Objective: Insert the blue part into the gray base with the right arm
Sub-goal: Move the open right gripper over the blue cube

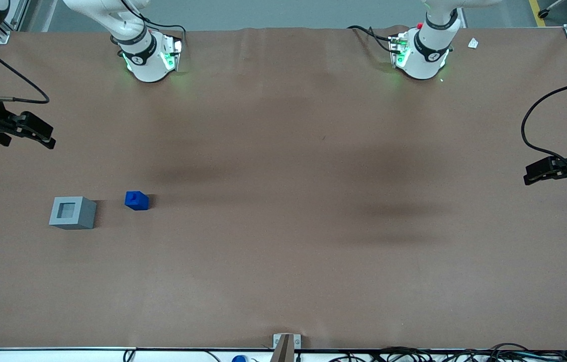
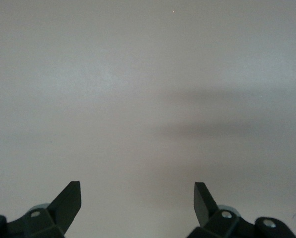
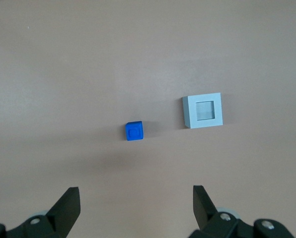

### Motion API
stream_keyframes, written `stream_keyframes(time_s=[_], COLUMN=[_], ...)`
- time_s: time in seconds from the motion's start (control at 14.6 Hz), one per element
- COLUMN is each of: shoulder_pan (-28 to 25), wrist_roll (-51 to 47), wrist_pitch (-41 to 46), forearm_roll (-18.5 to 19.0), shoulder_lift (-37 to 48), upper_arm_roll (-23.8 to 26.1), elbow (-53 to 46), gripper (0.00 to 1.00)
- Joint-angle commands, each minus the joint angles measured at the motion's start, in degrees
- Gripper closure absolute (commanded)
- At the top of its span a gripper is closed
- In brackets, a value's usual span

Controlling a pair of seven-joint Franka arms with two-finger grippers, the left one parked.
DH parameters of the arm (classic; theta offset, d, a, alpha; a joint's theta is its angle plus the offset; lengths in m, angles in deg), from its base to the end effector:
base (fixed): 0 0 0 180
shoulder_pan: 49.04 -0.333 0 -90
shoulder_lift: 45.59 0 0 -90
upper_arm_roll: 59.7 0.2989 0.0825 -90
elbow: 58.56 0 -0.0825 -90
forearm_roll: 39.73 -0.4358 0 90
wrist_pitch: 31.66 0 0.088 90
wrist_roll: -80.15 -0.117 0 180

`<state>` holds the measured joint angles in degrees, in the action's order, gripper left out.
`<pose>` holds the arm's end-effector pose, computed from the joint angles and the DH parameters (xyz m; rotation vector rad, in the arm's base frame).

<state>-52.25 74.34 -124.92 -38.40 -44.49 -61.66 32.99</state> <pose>0.6067 0.0105 0.6000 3.1187 -0.1230 0.0786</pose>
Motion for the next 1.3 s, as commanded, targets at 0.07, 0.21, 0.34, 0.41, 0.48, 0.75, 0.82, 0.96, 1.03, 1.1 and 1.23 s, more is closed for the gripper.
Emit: stream_keyframes(time_s=[0.07,0.21,0.34,0.41,0.48,0.75,0.82,0.96,1.03,1.1,1.23], shoulder_pan=[2.1,2.7,2.8,2.3,2.1,2.0,1.9,0.7,0.5,0.3,0.0], wrist_roll=[1.1,2.6,2.6,2.7,2.5,2.3,2.3,2.3,2.3,2.2,2.0], wrist_pitch=[2.6,2.5,2.3,2.4,2.6,-0.2,-2.1,-8.7,-12.0,-14.4,-15.5], forearm_roll=[-0.8,-0.8,-0.8,-0.8,-0.8,-0.9,-1.0,-2.6,-2.8,-2.8,-3.0], shoulder_lift=[-0.1,-0.3,-1.7,-2.9,-4.1,-7.1,-7.7,-8.0,-8.3,-9.4,-11.7], upper_arm_roll=[0.0,0.0,0.0,0.0,0.1,0.3,0.4,0.4,0.4,0.4,0.4], elbow=[-1.5,-1.6,-1.5,-1.1,-0.8,3.0,4.5,9.4,11.4,12.8,13.0], gripper=[0.00,0.00,0.00,0.00,0.00,0.00,0.00,0.00,0.00,0.00,0.01])
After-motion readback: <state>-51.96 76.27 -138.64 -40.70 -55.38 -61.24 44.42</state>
